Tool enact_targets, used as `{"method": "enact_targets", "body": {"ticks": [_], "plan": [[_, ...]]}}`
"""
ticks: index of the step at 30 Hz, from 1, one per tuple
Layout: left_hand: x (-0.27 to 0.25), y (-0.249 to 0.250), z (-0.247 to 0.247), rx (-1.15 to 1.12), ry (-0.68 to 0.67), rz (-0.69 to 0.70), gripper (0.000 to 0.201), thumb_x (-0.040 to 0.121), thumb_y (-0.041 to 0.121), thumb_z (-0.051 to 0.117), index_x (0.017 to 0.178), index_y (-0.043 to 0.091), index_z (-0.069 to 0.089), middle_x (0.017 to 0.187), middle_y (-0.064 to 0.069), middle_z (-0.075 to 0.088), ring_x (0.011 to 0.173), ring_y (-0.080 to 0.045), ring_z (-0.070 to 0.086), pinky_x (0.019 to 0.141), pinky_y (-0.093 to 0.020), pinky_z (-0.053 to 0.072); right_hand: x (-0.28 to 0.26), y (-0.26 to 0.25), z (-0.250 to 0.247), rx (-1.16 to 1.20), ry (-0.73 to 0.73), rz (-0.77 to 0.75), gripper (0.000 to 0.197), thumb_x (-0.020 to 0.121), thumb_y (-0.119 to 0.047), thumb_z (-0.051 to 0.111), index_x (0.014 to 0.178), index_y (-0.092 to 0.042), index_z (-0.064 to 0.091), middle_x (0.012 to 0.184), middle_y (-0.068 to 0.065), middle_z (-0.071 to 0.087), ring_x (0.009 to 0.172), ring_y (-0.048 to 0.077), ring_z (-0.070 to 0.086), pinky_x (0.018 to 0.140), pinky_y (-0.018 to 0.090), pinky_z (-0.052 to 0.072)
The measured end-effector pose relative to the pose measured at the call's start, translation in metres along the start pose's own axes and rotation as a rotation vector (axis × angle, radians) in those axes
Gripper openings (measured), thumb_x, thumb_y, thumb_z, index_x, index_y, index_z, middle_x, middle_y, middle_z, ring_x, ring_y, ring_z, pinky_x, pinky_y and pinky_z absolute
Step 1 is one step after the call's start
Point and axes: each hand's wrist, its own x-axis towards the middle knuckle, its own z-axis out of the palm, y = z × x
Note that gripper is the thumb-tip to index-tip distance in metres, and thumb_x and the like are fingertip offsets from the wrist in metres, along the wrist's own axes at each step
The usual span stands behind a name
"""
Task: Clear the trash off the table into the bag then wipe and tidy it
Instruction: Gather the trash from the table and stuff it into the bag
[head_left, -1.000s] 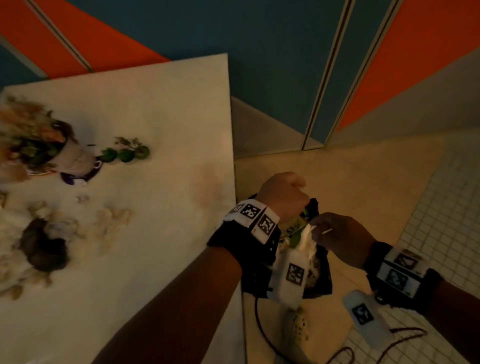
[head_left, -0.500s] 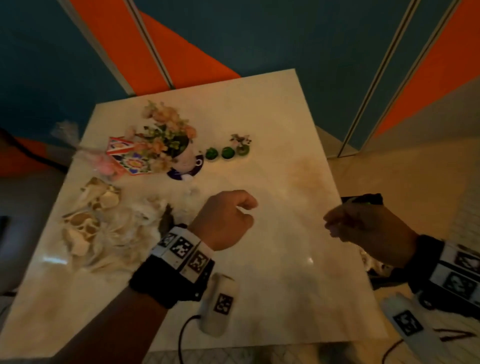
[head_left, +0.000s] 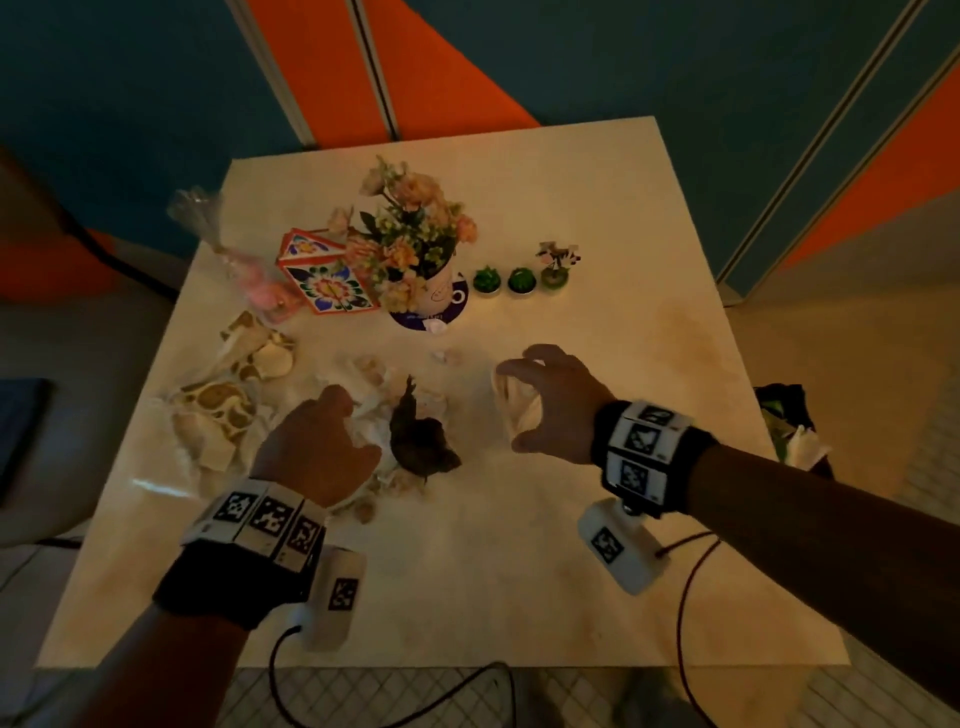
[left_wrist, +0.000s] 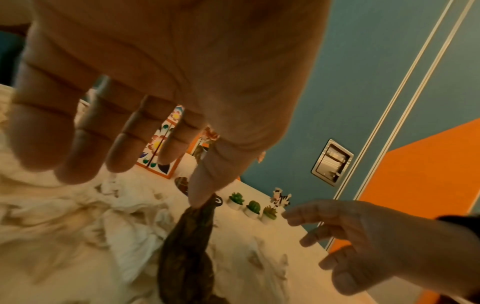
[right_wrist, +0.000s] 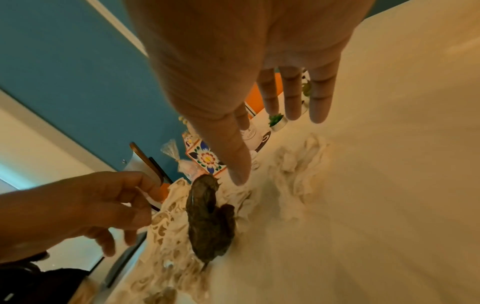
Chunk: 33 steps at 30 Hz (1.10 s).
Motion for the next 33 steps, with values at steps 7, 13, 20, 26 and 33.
{"method": "enact_targets", "body": {"ticks": [7, 13, 20, 26, 33], "plan": [[0.001, -0.038, 0.018, -0.039, 0.053, -0.051, 0.063, 0.071, 0.035, 0.074, 0.121, 0.031, 0.036, 0.119, -0.006, 0.041, 0.102, -0.034, 0.056, 0.079, -0.040, 0.050, 0.032, -0.039, 0.027, -0.084, -0.149, 0.084, 0.107, 0.057, -0.073, 0.071, 0.143, -0.052, 0.012, 0.158, -0.007, -0.006, 0.144, 0.035, 0.002, 0.112, 0.059, 0.027], [0.014, -0.040, 0.054, 0.010, -0.054, 0.036, 0.105, 0.059, 0.046, 0.079, 0.140, 0.043, 0.012, 0.131, -0.002, 0.029, 0.118, -0.031, 0.049, 0.088, -0.040, 0.050, 0.051, -0.067, 0.062, -0.064, -0.134, 0.116, 0.099, 0.061, -0.076, 0.065, 0.143, -0.050, 0.016, 0.158, -0.002, -0.007, 0.143, 0.041, -0.003, 0.111, 0.064, 0.015], [0.024, -0.039, 0.078, -0.030, 0.020, 0.120, 0.105, 0.058, 0.046, 0.078, 0.141, 0.034, 0.014, 0.133, -0.006, 0.027, 0.123, -0.034, 0.040, 0.094, -0.042, 0.046, 0.059, -0.072, 0.076, -0.105, 0.046, 0.066, 0.029, 0.085, -0.040, 0.059, 0.112, -0.029, 0.053, 0.135, 0.007, 0.027, 0.120, 0.039, 0.030, 0.096, 0.051, 0.039], [0.044, -0.039, 0.055, 0.065, 0.083, 0.153, 0.127, 0.051, 0.061, 0.080, 0.139, 0.054, -0.011, 0.153, 0.005, -0.015, 0.141, -0.037, 0.011, 0.100, -0.053, 0.040, 0.056, -0.052, 0.056, 0.032, -0.003, 0.063, 0.008, 0.087, -0.011, 0.059, 0.086, -0.017, 0.053, 0.110, 0.009, 0.047, 0.100, 0.028, 0.049, 0.083, 0.031, 0.040], [0.076, -0.022, 0.040, 0.213, -0.162, 0.226, 0.138, 0.040, 0.061, 0.085, 0.134, 0.062, -0.015, 0.149, 0.011, -0.036, 0.143, -0.038, 0.001, 0.101, -0.063, 0.031, 0.042, -0.034, 0.035, 0.285, 0.092, 0.180, 0.031, 0.074, -0.001, 0.060, 0.061, -0.022, 0.041, 0.070, -0.002, 0.045, 0.072, 0.023, 0.044, 0.052, 0.024, 0.029]]}}
